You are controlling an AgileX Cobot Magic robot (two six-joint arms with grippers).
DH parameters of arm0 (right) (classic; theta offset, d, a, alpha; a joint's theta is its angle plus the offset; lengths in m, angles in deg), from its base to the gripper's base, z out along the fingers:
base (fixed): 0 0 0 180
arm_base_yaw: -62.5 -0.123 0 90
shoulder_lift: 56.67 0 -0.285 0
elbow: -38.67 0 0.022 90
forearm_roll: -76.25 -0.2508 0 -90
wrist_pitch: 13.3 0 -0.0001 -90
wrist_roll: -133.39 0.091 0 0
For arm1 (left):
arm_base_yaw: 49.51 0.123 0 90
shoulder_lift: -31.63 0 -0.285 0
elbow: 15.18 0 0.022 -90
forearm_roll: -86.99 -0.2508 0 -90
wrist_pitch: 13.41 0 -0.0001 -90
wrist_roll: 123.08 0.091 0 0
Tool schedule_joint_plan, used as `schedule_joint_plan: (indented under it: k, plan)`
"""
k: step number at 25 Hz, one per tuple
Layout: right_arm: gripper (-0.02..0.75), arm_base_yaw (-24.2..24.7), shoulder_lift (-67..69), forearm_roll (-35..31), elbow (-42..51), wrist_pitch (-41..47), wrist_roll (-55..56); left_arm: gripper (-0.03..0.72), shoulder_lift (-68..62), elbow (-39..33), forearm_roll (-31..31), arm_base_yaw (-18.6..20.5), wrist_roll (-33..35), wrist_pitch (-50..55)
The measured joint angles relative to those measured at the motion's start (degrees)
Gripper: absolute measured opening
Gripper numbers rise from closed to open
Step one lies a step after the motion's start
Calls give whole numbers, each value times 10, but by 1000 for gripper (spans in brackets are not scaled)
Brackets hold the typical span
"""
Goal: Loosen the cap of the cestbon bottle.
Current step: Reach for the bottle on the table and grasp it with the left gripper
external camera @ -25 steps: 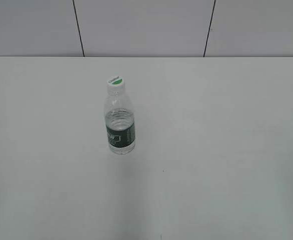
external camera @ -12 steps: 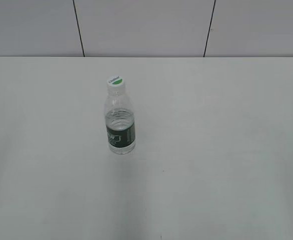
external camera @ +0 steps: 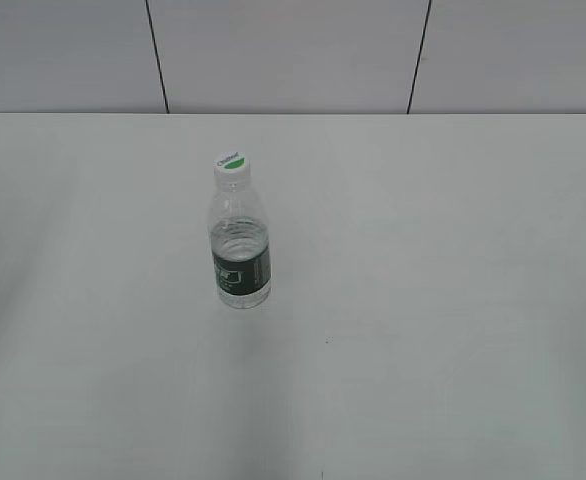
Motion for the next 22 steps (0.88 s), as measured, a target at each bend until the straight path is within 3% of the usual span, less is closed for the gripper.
schedule_joint_plan:
  k: [7,10,17,22]
  plan:
    - [588,0,0,0,0,1,0,544,-252,-2,-10,-31,0,-213]
    - [588,0,0,0,0,1,0,543,-331,-2,-54,-53,-8,-264]
    - [588,0,0,0,0,1,0,543,-472,-2,-273,-48,-164,-390]
    - [588,0,0,0,0,1,0,543,-598,-2,-434,14,-221,-519]
